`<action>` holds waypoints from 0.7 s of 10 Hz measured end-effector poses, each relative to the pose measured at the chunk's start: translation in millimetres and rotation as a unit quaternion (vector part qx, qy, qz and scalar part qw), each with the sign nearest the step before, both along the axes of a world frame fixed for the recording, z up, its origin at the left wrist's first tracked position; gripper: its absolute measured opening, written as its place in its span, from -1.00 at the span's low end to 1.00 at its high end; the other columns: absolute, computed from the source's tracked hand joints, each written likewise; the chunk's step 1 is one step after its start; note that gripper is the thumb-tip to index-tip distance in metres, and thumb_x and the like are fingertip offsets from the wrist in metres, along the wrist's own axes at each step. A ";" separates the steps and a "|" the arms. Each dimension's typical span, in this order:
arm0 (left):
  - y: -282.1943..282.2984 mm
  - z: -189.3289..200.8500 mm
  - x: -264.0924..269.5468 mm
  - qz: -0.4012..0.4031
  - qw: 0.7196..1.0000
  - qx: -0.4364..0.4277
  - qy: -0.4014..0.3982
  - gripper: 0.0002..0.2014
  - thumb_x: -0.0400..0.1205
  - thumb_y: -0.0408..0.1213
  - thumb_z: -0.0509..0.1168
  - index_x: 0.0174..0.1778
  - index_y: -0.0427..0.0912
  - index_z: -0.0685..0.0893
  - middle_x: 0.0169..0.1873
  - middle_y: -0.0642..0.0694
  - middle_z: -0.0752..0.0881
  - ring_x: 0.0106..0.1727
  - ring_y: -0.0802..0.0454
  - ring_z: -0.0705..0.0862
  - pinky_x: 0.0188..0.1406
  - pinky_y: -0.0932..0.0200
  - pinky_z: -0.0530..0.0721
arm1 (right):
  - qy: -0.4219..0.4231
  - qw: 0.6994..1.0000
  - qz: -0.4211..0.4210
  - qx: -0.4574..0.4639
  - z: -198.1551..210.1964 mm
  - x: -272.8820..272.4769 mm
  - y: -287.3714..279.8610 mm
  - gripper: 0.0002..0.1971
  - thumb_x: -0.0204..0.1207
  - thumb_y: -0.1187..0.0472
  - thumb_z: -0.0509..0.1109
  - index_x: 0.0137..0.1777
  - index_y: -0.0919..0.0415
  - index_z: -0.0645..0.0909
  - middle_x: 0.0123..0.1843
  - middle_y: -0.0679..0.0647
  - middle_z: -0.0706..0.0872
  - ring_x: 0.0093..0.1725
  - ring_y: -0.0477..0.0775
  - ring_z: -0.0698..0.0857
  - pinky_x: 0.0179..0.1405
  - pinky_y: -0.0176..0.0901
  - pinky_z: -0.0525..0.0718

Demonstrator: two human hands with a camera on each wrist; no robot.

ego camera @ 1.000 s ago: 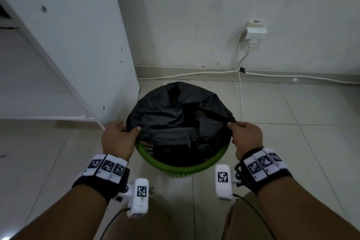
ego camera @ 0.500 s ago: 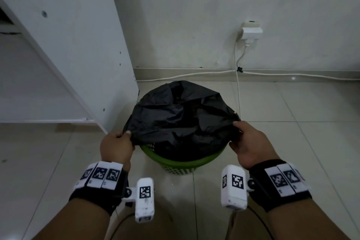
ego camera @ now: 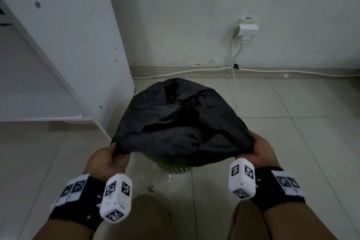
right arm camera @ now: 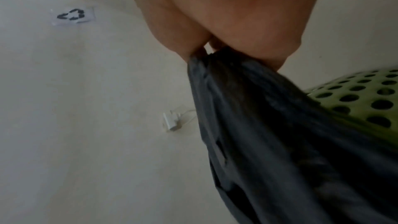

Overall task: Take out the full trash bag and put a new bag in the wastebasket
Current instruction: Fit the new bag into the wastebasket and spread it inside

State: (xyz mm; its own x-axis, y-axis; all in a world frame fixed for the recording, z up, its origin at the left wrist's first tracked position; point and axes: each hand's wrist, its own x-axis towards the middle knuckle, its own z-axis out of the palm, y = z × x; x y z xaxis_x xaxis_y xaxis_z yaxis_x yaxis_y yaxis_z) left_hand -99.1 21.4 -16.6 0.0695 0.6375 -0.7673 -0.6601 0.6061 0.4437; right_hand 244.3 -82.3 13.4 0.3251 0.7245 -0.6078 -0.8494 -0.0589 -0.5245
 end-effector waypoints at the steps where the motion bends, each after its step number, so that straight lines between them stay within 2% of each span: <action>1: 4.1 -6.4 -11.4 -0.113 0.983 0.006 0.143 -0.57 0.80 -0.35 0.03 0.59 -0.39 0.41 0.20 -0.41 0.71 -0.27 -0.03 0.61 -0.31 0.03 0.69 | -0.210 0.946 0.098 -0.227 -23.3 21.0 6.1 -0.58 0.44 0.29 0.54 0.32 0.27 0.67 0.04 0.21 0.83 -0.03 0.10 0.80 0.00 -0.17 0.65; 2: 9.7 -26.4 -15.4 -0.169 0.933 0.036 0.315 -0.79 0.68 -0.16 0.34 0.22 -0.04 0.64 0.20 -0.23 0.78 -0.17 0.01 0.67 -0.07 0.08 0.60 | -0.384 0.831 0.201 -0.347 -52.3 18.6 2.0 -0.41 0.33 0.19 0.62 0.38 0.25 0.59 0.25 0.21 0.77 0.26 0.18 0.73 0.11 -0.21 0.56; 3: 12.8 -40.2 -9.6 -0.247 0.854 0.024 0.458 -0.74 0.71 -0.16 0.28 0.28 -0.12 0.69 0.19 -0.22 0.79 0.16 -0.20 0.76 0.02 0.07 0.67 | -0.449 0.804 0.156 -0.358 -50.7 9.6 4.1 -0.59 0.52 0.09 0.46 0.33 0.21 0.58 0.25 0.21 0.77 0.24 0.24 0.72 0.07 -0.21 0.55; 4: 28.4 -41.0 -9.1 -0.158 0.910 0.062 0.377 -0.69 0.68 -0.47 0.21 0.34 -0.43 0.64 0.30 -0.50 0.67 0.33 -0.41 0.67 -0.15 0.12 0.59 | -0.487 0.813 0.167 -0.273 -49.9 14.5 11.9 -0.59 0.57 0.24 0.42 0.41 0.24 0.55 0.16 0.32 0.77 0.11 0.33 0.75 -0.03 -0.18 0.54; 5: 44.8 -23.7 0.7 -0.158 0.935 0.092 0.303 -0.74 0.70 -0.45 0.18 0.24 -0.33 0.69 0.26 -0.41 0.71 0.24 -0.27 0.72 -0.18 0.15 0.61 | -0.386 0.886 0.111 -0.232 -52.5 32.6 34.0 -0.86 0.53 0.33 0.38 0.04 0.18 0.71 0.02 0.34 0.77 -0.19 0.25 0.74 -0.01 0.11 0.72; 6: 51.7 -1.2 9.8 -0.221 0.936 0.146 0.230 -0.73 0.67 -0.10 0.31 0.11 -0.18 0.80 0.16 -0.15 0.82 0.02 -0.11 0.82 -0.09 0.07 0.67 | -0.431 0.860 0.165 -0.220 -40.7 29.7 46.4 -0.72 0.54 0.40 0.31 0.04 0.10 0.79 0.14 0.35 0.80 0.11 0.33 0.78 0.24 0.14 0.71; 7: 59.7 1.1 13.6 -0.303 0.906 0.223 0.195 -0.45 0.56 0.21 0.40 0.42 0.02 0.67 0.26 0.06 0.79 0.22 0.12 0.76 0.36 0.05 0.59 | -0.400 0.882 0.151 -0.196 -19.4 21.8 59.0 -0.75 0.55 0.11 0.38 0.14 0.13 0.78 0.17 0.33 0.77 0.24 0.37 0.72 0.24 0.08 0.62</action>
State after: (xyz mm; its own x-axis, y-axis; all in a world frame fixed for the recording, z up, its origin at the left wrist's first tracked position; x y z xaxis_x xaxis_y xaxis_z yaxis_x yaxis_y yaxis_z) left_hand -85.5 81.0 -15.5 0.2896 0.8258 -0.4839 -0.0064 0.5072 0.8618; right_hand 266.1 -23.3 -5.9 0.5925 0.6363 -0.4940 -0.1306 -0.5293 -0.8383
